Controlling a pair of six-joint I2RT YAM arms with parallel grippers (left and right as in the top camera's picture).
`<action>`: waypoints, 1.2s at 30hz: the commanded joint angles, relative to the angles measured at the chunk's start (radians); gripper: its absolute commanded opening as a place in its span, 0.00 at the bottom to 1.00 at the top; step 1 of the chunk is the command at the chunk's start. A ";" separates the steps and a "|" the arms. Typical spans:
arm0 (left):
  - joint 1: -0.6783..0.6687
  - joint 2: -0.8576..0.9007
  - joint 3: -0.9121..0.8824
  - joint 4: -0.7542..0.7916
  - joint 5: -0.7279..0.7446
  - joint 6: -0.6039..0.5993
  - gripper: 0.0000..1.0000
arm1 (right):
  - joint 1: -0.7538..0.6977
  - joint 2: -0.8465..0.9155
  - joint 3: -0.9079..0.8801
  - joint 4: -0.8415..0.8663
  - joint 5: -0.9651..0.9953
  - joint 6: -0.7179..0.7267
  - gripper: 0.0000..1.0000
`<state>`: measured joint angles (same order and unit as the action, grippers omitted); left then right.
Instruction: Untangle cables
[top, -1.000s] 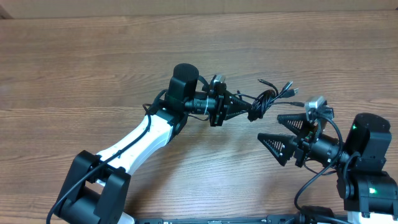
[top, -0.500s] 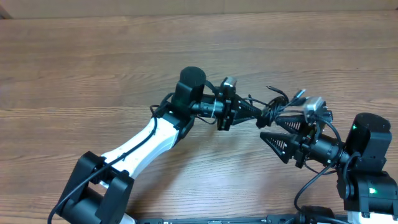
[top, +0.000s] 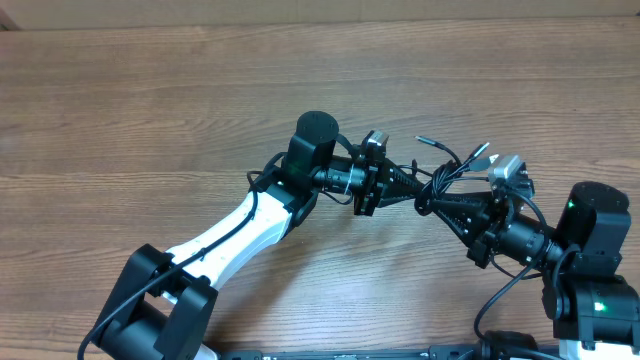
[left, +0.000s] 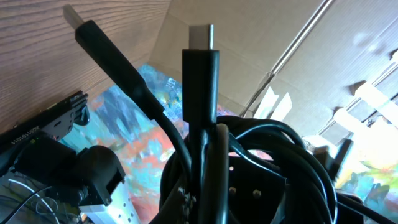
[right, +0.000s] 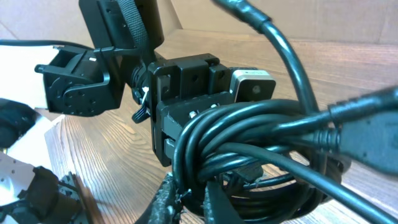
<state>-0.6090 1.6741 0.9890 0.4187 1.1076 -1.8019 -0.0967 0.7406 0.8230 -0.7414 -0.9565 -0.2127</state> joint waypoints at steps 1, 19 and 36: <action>-0.007 0.005 0.024 0.009 0.019 -0.001 0.04 | 0.003 -0.002 0.014 0.003 -0.010 -0.003 0.04; -0.003 0.005 0.024 0.178 0.019 0.307 0.91 | 0.003 -0.002 0.014 0.027 0.047 0.080 0.04; 0.059 0.005 0.024 -0.041 0.026 0.808 1.00 | 0.003 -0.002 0.014 0.033 0.111 0.139 0.04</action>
<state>-0.5522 1.6741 0.9951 0.4305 1.1332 -1.2026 -0.0967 0.7437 0.8230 -0.7189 -0.8452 -0.0784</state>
